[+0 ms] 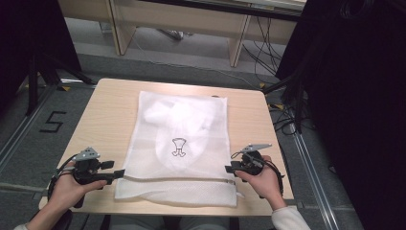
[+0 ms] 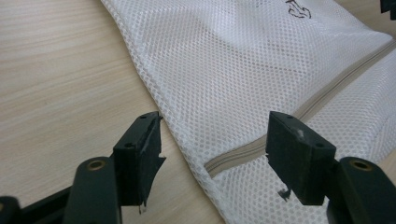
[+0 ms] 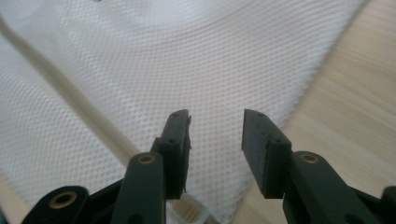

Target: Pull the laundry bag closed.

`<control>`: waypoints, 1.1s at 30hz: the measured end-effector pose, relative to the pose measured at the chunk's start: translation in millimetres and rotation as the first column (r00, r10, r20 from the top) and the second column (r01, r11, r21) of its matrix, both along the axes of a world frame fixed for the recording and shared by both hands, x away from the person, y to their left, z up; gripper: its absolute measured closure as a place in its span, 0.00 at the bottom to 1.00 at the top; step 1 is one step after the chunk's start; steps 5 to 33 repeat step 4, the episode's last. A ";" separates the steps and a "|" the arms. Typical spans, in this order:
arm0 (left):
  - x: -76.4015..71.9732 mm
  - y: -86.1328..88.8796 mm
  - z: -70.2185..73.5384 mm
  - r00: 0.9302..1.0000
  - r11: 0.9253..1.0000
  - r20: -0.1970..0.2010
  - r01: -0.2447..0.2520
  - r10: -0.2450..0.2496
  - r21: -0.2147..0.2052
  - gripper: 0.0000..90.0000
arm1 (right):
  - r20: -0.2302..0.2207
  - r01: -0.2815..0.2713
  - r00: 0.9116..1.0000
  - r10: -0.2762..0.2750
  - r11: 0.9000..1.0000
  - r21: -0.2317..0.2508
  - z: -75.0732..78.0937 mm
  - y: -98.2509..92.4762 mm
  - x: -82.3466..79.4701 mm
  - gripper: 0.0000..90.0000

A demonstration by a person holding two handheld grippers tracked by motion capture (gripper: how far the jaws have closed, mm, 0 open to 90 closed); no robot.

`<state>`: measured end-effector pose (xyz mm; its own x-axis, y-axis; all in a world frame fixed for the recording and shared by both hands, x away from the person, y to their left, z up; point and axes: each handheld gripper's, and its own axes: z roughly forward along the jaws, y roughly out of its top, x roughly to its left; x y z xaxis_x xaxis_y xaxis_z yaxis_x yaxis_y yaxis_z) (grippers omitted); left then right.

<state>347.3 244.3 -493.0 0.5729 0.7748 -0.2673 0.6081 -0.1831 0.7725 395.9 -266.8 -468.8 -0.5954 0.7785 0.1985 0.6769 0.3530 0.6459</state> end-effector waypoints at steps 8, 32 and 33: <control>-0.4 -1.3 1.1 1.000 1.000 0.007 0.003 -0.003 -0.008 0.40 | -0.011 0.074 0.997 -0.073 0.996 0.049 0.1 -5.2 -2.9 0.68; -0.4 -1.3 1.1 1.000 1.000 0.007 0.003 -0.003 -0.008 0.40 | -0.011 0.074 0.997 -0.073 0.996 0.049 0.1 -5.2 -2.9 0.68; -0.4 -1.3 1.1 1.000 1.000 0.007 0.003 -0.003 -0.008 0.40 | -0.011 0.074 0.997 -0.073 0.996 0.049 0.1 -5.2 -2.9 0.68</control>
